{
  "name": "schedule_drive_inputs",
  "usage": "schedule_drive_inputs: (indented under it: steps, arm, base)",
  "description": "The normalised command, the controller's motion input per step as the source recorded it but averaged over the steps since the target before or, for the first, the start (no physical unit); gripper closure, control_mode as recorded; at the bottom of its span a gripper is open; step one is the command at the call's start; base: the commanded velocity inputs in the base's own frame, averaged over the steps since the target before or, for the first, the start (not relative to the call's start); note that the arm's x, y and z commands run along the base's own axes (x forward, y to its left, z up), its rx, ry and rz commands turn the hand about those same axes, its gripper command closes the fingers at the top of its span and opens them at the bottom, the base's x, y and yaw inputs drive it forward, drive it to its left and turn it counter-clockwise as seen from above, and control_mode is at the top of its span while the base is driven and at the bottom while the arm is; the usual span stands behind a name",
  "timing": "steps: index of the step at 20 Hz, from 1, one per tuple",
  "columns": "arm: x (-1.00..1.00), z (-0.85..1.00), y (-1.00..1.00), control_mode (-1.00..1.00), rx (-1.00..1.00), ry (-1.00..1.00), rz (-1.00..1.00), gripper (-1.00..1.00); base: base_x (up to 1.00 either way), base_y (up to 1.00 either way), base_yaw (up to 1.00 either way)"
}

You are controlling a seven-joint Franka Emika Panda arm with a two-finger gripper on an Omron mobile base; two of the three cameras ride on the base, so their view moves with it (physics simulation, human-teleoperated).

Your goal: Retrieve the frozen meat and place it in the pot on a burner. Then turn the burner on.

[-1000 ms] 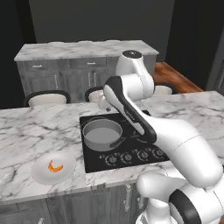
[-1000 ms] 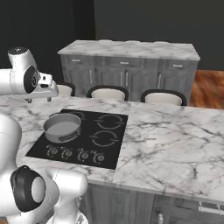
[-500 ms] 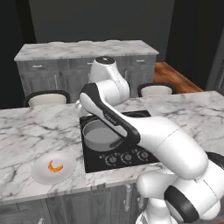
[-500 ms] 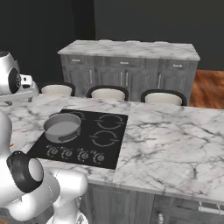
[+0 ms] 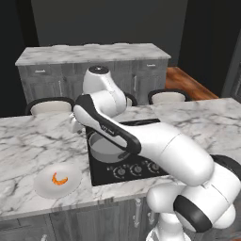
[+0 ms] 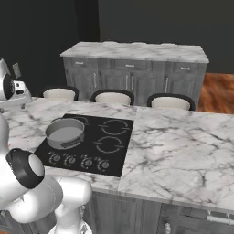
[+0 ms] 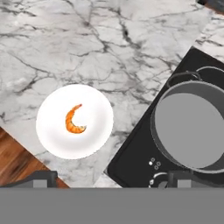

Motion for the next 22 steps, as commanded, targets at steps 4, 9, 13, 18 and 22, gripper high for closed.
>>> schedule_drive_inputs:
  steps: [4,9,13,18,22]
  arm:
    - [-0.24,-0.44,0.24,-1.0,0.0,0.0,0.02,-1.0]
    - [-0.09,-0.45,0.42,-1.0,0.0,0.0,-0.01,-1.0]
    - [0.04,-0.36,0.45,-1.0,0.0,0.0,0.0,-1.0]
    - [0.03,-0.35,0.28,-1.0,0.01,0.0,0.0,-1.0]
    - [-0.17,-0.31,0.02,-1.0,0.0,0.0,-0.02,-1.0]
  base:
    - [0.0,0.0,0.0]
    - [0.0,0.0,0.0]
    - [0.0,0.0,0.0]
    - [0.0,0.0,0.0]
    - [0.0,0.0,0.0]
